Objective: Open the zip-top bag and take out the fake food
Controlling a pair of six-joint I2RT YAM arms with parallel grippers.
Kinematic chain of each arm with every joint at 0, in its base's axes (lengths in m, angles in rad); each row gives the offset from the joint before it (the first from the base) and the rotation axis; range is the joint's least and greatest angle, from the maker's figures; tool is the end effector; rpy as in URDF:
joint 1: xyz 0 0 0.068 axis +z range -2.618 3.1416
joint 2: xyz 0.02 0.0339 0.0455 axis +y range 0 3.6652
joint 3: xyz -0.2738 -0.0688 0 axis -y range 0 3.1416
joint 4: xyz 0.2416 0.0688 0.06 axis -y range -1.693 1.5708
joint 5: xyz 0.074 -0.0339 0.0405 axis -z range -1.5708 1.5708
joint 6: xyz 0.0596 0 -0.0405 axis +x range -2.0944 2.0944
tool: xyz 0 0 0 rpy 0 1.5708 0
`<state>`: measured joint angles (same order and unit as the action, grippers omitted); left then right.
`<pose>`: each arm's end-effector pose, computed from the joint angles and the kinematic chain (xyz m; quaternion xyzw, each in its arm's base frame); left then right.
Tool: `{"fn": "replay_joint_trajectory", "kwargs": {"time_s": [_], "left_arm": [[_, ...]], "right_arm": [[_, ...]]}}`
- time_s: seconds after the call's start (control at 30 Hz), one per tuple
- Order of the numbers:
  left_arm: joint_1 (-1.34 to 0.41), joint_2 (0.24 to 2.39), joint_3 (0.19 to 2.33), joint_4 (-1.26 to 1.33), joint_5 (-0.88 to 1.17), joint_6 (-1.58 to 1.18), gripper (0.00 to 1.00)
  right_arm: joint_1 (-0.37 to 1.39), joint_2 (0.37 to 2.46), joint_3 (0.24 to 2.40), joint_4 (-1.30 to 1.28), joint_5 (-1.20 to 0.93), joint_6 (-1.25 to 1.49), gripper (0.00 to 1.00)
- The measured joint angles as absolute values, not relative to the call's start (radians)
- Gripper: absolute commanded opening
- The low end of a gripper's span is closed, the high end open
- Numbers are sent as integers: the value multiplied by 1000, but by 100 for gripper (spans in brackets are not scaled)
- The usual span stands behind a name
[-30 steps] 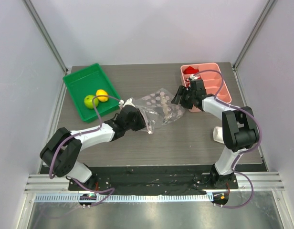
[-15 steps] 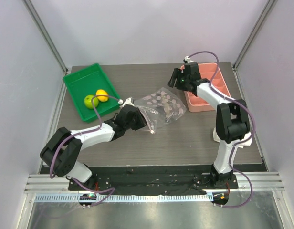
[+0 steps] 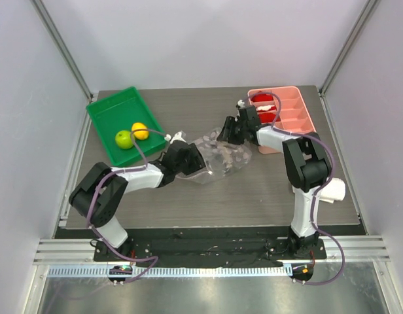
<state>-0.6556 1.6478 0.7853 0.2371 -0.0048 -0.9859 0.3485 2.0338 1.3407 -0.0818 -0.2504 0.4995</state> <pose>0.2793 -0.2144 0.1638 -0.1474 0.8780 -0.3317 0.3119 0.4279 0.1712 0.1581 0.0207 0.9157 0.2631 0.3031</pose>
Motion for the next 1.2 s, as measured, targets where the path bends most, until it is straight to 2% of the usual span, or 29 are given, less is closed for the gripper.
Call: {"fn": "replay_joint_trajectory", "kwargs": {"time_s": [0.23, 0.27, 0.37, 0.43, 0.47, 0.5, 0.6, 0.67, 0.77, 0.93, 1.2], "left_arm": [[-652, 1712, 812, 292, 28, -988, 56], [-651, 1719, 812, 301, 36, -988, 55], [-647, 1727, 813, 325, 59, -987, 53], [-647, 1731, 813, 352, 76, -988, 50], [-647, 1733, 813, 362, 82, -988, 49], [-647, 1737, 813, 376, 89, -989, 48], [-646, 1760, 811, 417, 108, -996, 39], [-646, 1769, 801, 437, 123, -1003, 35], [-646, 1770, 766, 465, 141, -1013, 35], [-646, 1769, 701, 481, 151, -1017, 43], [-647, 1770, 681, 535, 183, -1018, 43]], "right_arm": [[348, 1980, 1231, -22, -300, 572, 52], [347, 1979, 1227, -20, -306, 579, 48], [342, 1967, 1202, -12, -344, 597, 45], [339, 1955, 1173, 1, -379, 621, 42], [338, 1946, 1153, 13, -395, 636, 37], [337, 1938, 1133, 24, -409, 648, 35], [336, 1914, 1092, 48, -449, 689, 34], [337, 1901, 1073, 56, -459, 706, 34], [336, 1884, 1045, 57, -472, 714, 36], [334, 1845, 1013, 25, -458, 680, 38], [335, 1712, 984, -155, -306, 516, 48]]}}
